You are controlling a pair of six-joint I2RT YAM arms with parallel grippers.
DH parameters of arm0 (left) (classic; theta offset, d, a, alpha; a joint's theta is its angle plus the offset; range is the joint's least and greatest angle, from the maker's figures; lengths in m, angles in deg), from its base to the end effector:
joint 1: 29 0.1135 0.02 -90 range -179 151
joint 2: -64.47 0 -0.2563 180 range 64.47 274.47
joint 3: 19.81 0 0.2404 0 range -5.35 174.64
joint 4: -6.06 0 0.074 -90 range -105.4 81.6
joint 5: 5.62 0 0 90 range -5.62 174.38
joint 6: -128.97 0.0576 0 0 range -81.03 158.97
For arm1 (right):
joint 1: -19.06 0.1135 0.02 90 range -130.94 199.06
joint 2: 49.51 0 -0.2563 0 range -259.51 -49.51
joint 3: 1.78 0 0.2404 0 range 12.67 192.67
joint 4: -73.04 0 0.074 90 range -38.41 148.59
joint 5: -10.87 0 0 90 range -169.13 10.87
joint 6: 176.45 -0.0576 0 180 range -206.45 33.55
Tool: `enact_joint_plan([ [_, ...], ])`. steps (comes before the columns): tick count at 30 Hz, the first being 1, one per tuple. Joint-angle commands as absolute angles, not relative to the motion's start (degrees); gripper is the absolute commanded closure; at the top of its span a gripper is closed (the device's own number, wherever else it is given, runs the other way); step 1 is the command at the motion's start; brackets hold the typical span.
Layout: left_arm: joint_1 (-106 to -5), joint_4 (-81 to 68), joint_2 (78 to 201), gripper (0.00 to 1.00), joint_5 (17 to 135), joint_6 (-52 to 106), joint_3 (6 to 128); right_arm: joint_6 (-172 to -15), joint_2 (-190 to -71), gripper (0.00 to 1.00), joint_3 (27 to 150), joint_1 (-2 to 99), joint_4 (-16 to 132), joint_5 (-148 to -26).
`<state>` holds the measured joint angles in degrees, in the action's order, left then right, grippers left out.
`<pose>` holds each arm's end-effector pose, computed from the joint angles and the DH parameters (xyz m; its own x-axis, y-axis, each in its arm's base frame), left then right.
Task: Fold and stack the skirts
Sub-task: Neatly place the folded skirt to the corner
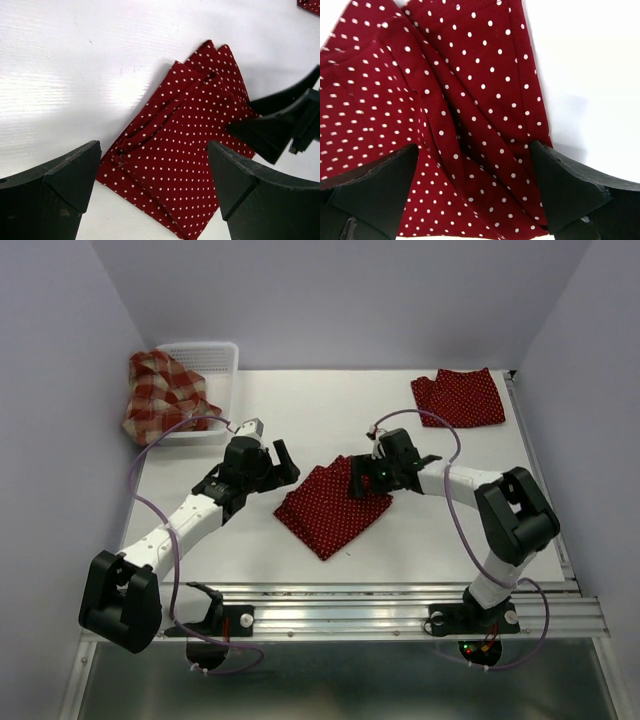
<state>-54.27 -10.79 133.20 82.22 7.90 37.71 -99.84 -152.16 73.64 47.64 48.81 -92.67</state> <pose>0.2513 -0.1210 0.2437 -0.6000 -0.2870 -0.7467 0.1716 0.8655 -0.4706 0.3192 0.1893 0.1519 -0.8056 -0.1825 -0.5637 -0.4180 0.8493 0.3224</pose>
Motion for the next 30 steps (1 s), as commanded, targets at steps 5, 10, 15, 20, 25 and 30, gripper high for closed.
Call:
enact_joint_plan([
  [5,-53.2,-9.3,133.7,0.01,80.9,9.2,40.9,-120.6,-137.9,0.00,55.2,50.7,56.7,-91.9],
  [10,-53.0,-9.0,134.1,0.01,80.1,9.0,40.8,-116.0,-133.5,0.00,60.2,52.6,50.6,-86.0],
  [15,-52.9,-9.4,133.4,0.01,80.9,9.0,40.3,-109.8,-134.8,0.00,67.0,52.6,44.6,-75.1],
  [20,-52.8,-9.4,132.6,0.01,81.9,9.0,40.0,-106.0,-138.4,0.00,70.4,53.3,44.3,-77.4],
  [25,-52.6,-9.2,132.8,0.01,82.0,9.1,40.1,-101.4,-142.2,0.00,72.0,54.5,43.3,-76.5],
  [30,-52.5,-8.9,133.5,0.01,81.8,9.0,40.0,-97.8,-143.5,0.00,72.3,55.7,42.8,-77.3],
])
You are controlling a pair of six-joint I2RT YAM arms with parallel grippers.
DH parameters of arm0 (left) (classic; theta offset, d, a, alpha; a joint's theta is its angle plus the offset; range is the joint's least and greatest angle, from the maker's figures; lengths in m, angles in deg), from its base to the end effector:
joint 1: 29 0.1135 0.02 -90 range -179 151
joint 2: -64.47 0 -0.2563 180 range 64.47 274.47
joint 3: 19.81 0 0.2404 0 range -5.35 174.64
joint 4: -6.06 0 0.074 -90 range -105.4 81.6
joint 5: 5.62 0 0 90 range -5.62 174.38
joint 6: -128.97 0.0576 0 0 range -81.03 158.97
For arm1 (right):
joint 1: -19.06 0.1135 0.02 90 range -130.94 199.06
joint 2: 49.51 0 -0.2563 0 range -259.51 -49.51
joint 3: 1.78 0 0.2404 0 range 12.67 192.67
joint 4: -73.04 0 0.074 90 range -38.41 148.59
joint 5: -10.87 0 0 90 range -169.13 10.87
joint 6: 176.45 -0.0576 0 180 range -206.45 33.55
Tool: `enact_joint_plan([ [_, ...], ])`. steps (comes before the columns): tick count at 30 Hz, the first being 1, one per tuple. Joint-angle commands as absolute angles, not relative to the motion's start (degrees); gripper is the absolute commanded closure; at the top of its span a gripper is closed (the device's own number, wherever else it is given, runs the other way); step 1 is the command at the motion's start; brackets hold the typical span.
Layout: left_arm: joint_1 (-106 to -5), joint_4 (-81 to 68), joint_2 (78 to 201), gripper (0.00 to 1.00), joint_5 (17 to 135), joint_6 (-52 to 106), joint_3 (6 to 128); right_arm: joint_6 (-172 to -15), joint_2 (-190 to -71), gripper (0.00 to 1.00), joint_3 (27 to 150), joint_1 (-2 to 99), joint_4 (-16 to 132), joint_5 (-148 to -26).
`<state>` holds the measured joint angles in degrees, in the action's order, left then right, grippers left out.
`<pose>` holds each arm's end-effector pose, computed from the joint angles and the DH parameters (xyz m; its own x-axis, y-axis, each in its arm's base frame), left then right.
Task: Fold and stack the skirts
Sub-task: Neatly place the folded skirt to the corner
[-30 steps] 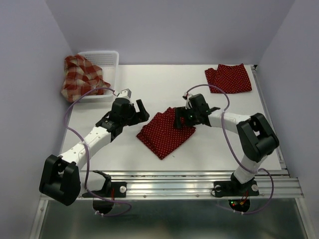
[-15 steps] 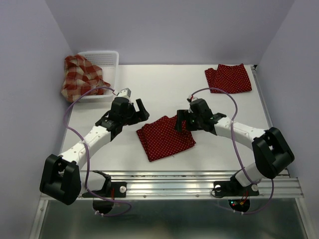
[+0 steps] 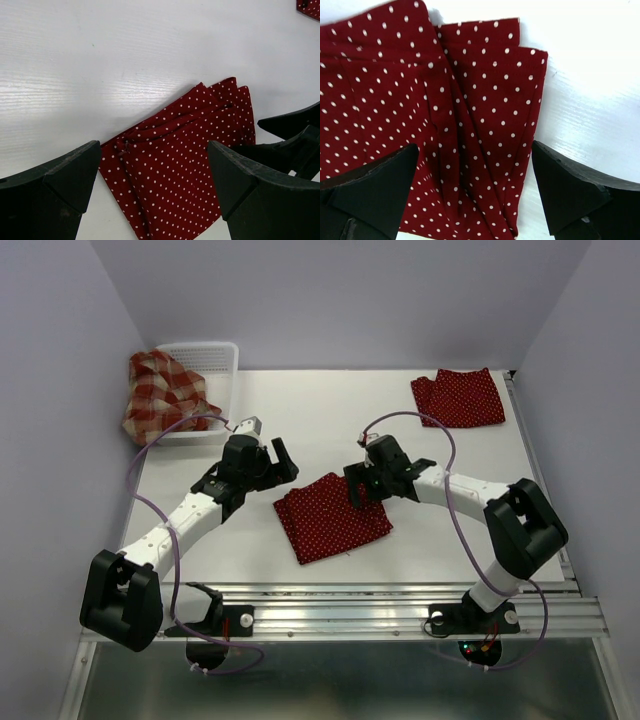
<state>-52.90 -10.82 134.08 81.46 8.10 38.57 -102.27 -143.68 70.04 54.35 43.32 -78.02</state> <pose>0.2571 -0.1171 0.2450 -0.5984 -0.2953 -0.7448 0.1615 0.8660 -0.4732 0.2797 0.1966 0.1739 -0.7742 -0.2141 -0.5956 -0.3709 0.9160 0.1529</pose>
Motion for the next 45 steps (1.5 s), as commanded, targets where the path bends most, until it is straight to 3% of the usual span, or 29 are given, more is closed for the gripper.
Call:
enact_joint_plan([
  [1,-52.4,-8.8,133.6,0.01,81.8,9.0,40.0,-97.3,-143.7,0.00,72.3,56.4,42.7,-77.1],
  [15,-52.3,-8.8,133.8,0.01,81.8,8.8,39.6,-97.4,-149.5,0.00,73.4,58.0,40.7,-69.8],
  [25,-52.2,-9.0,134.0,0.01,82.1,8.9,40.0,-98.4,-153.1,0.01,73.1,59.7,41.2,-74.6],
  [28,-52.2,-9.1,133.8,0.01,82.2,8.9,39.8,-98.8,-153.5,0.10,72.9,59.7,41.3,-74.7],
  [29,-52.1,-9.1,133.7,0.01,82.2,8.9,39.8,-99.1,-153.5,0.22,72.5,59.7,41.5,-74.6],
  [31,-52.1,-9.1,133.7,0.01,82.3,8.8,39.7,-99.1,-153.5,0.30,72.4,59.7,41.7,-74.5],
  [35,-51.9,-9.5,133.8,0.01,82.4,8.8,40.1,-99.4,-153.4,0.67,72.4,59.7,42.7,-74.1],
  [38,-51.9,-10.2,133.7,0.01,83.1,8.8,40.3,-99.8,-153.1,0.84,72.5,59.7,42.9,-72.5],
  [39,-52.0,-10.3,133.6,0.01,83.6,8.8,40.4,-99.6,-152.9,0.96,72.5,59.7,42.9,-71.9],
  [45,-51.9,-11.3,132.4,0.01,86.4,8.6,40.7,-98.6,-149.9,0.99,74.6,59.0,42.9,-60.4],
])
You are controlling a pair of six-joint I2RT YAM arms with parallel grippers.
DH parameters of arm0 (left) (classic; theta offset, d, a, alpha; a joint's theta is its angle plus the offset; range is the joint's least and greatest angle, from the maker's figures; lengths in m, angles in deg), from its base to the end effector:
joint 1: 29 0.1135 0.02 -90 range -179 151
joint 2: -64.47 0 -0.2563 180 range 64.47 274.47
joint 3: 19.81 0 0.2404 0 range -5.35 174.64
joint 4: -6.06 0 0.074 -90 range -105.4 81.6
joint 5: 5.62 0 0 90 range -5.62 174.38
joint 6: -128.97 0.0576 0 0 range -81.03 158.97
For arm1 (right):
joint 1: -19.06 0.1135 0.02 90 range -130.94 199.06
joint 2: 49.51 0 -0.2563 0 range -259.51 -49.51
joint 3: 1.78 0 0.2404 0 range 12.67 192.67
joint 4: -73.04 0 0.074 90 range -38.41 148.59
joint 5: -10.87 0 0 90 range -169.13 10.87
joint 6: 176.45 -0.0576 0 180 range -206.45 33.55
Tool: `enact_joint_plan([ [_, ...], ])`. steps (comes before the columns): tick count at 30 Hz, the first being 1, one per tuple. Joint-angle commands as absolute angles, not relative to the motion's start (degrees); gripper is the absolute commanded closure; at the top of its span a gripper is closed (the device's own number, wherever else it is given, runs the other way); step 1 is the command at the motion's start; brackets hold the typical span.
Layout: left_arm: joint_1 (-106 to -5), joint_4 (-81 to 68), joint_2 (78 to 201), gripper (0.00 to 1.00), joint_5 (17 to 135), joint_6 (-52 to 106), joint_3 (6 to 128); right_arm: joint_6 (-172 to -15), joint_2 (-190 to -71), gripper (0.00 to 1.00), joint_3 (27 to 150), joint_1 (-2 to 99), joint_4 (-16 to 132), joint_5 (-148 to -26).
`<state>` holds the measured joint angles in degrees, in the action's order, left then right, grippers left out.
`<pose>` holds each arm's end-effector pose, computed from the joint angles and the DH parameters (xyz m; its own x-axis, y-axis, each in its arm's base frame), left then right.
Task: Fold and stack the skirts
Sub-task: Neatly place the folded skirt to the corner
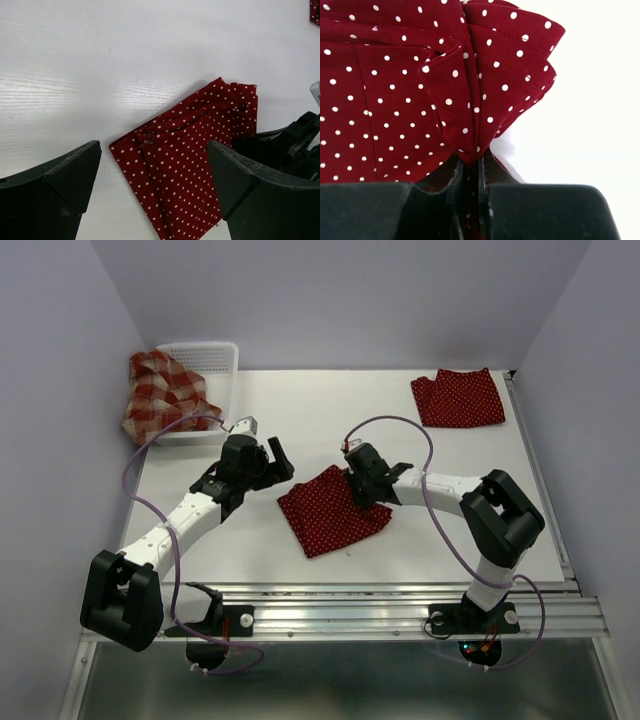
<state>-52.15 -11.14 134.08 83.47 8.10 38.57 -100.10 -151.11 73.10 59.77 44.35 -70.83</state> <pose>0.2591 -0.1118 0.2443 -0.5840 -0.3082 -0.7509 0.1238 0.8804 -0.4577 0.2788 0.2289 0.1486 -0.7441 -0.3321 -0.5797 -0.4195 0.9075 0.0185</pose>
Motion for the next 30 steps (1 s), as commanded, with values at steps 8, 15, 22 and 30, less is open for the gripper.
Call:
enact_joint_plan([
  [8,-51.7,-11.9,131.0,0.01,88.7,8.7,40.7,-90.4,-149.2,0.99,81.5,52.4,42.9,-52.1],
  [15,-51.0,-12.3,130.7,0.01,90.5,8.6,41.3,-82.7,-151.6,0.99,88.2,47.7,44.3,-48.1],
  [22,-50.4,-11.0,131.8,0.01,91.9,8.3,42.5,-75.0,-156.4,0.99,97.3,41.9,45.6,-45.5],
  [30,-49.9,-9.9,134.4,0.01,92.5,7.3,43.5,-69.2,-162.4,0.99,108.4,36.4,46.2,-47.6],
])
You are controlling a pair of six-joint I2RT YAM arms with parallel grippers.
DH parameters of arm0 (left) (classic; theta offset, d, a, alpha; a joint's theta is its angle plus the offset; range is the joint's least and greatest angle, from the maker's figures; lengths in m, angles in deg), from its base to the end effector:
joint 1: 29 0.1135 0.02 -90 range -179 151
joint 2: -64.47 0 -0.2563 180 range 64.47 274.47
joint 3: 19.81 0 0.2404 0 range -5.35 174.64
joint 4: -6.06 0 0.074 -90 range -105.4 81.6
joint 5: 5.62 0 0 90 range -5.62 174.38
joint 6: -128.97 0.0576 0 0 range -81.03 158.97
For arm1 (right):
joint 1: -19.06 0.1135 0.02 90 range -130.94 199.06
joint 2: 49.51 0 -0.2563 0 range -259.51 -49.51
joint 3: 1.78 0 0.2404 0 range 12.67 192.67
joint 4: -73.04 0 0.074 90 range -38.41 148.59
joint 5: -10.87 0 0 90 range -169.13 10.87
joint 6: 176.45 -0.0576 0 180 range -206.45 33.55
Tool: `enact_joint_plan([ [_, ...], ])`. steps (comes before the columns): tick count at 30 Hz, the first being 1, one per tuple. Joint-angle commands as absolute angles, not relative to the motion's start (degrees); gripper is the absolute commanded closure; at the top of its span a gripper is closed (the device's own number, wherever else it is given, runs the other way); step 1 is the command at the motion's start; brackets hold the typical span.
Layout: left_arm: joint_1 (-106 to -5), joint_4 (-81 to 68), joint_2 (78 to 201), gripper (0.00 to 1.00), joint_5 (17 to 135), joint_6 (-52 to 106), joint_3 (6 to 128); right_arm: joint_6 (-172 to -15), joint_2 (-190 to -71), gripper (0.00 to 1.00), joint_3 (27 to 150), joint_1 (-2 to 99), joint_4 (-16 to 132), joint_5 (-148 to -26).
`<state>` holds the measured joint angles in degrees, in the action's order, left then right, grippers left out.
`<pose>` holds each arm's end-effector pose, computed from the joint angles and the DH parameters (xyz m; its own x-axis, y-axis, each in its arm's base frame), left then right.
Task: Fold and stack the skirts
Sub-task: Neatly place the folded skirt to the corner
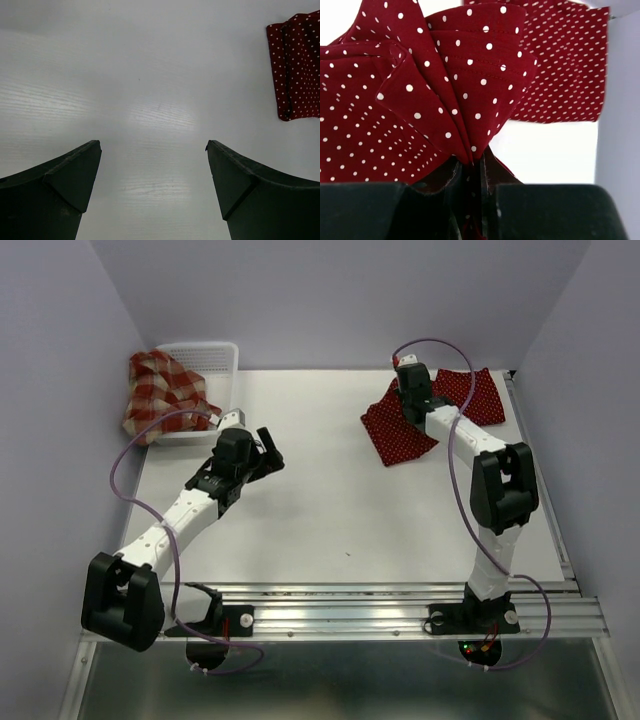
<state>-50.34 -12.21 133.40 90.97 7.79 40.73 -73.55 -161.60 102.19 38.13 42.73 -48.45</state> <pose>0.2660 -0.0968 0.2587 -0.4953 -0.3587 -0.7912 0.0112 0.9081 -0.4186 0.4360 0.1196 0.2402 -0.5942 -0.4086 -0.6928 -0.0368 0.8743 -0.4840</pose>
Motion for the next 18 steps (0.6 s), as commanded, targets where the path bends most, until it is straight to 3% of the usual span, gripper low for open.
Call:
enact_joint_plan([
  [1,-49.9,-9.8,134.8,0.01,92.5,7.2,43.9,-68.7,-163.5,0.99,109.3,35.5,46.2,-47.9],
  [18,-49.5,-6.7,142.1,0.01,92.1,8.6,48.8,-69.5,-171.3,0.99,125.5,32.0,46.3,-45.7],
])
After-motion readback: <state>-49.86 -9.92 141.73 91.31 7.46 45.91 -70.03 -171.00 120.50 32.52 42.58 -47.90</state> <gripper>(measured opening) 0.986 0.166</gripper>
